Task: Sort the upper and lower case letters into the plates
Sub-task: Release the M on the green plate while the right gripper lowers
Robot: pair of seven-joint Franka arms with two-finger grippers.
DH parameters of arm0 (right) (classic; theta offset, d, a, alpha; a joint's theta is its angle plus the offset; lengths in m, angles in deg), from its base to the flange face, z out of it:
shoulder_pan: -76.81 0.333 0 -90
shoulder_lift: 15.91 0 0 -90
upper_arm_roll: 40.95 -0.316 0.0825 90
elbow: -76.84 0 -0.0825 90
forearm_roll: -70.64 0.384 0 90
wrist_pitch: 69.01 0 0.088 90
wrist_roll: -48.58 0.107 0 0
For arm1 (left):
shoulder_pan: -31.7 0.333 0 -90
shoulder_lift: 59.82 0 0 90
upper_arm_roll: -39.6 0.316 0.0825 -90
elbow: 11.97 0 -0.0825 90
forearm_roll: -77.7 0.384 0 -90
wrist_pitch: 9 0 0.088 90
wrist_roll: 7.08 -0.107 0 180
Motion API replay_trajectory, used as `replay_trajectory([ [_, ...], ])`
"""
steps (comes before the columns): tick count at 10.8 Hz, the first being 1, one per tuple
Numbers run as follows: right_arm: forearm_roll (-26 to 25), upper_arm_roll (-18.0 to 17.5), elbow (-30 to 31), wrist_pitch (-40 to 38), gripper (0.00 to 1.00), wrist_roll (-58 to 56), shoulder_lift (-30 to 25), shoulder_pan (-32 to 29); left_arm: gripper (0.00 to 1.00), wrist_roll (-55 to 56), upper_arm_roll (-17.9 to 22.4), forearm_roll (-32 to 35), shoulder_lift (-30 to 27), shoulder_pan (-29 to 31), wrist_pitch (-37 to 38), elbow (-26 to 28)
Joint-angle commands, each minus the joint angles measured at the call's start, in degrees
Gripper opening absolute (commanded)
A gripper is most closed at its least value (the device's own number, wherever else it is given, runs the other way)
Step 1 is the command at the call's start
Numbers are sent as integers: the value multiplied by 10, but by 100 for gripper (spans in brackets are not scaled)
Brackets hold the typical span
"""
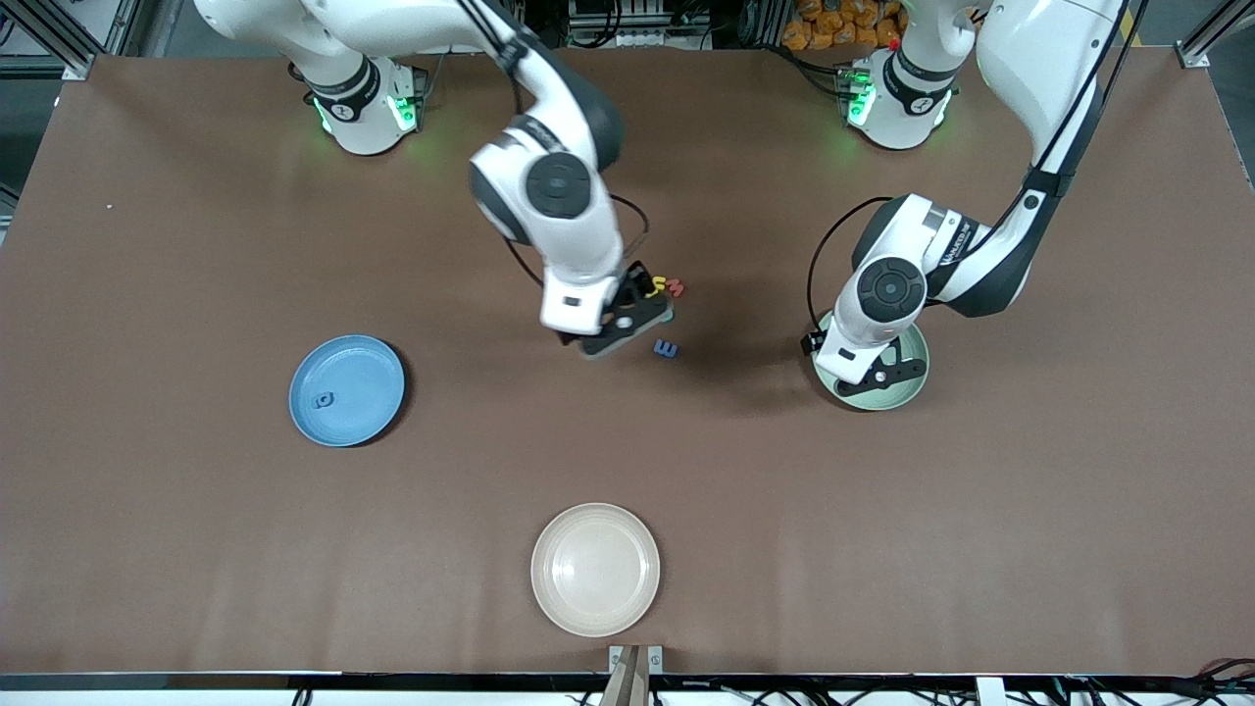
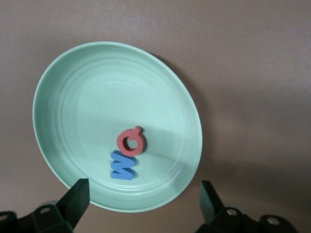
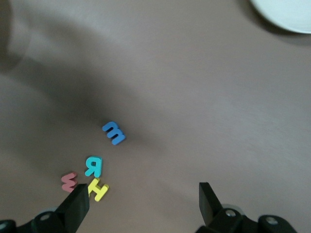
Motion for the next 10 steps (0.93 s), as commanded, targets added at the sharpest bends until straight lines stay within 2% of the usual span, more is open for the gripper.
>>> replay_trajectory([
  [1,-26,6,-63,10,99,-23,70,28,100,-4,-4,-14,-5,5,-14,5],
  [2,-40,6,-67,38,87,-43,88,36,100,-4,-4,-15,-4,4,-17,5],
  [5,-42,6,-107,58,73,-114,141,44,100,-4,-4,-15,-1,1,-18,5],
  [10,-42,6,-126,71,72,-127,184,58,100,-3,-4,-15,0,-1,-20,5],
])
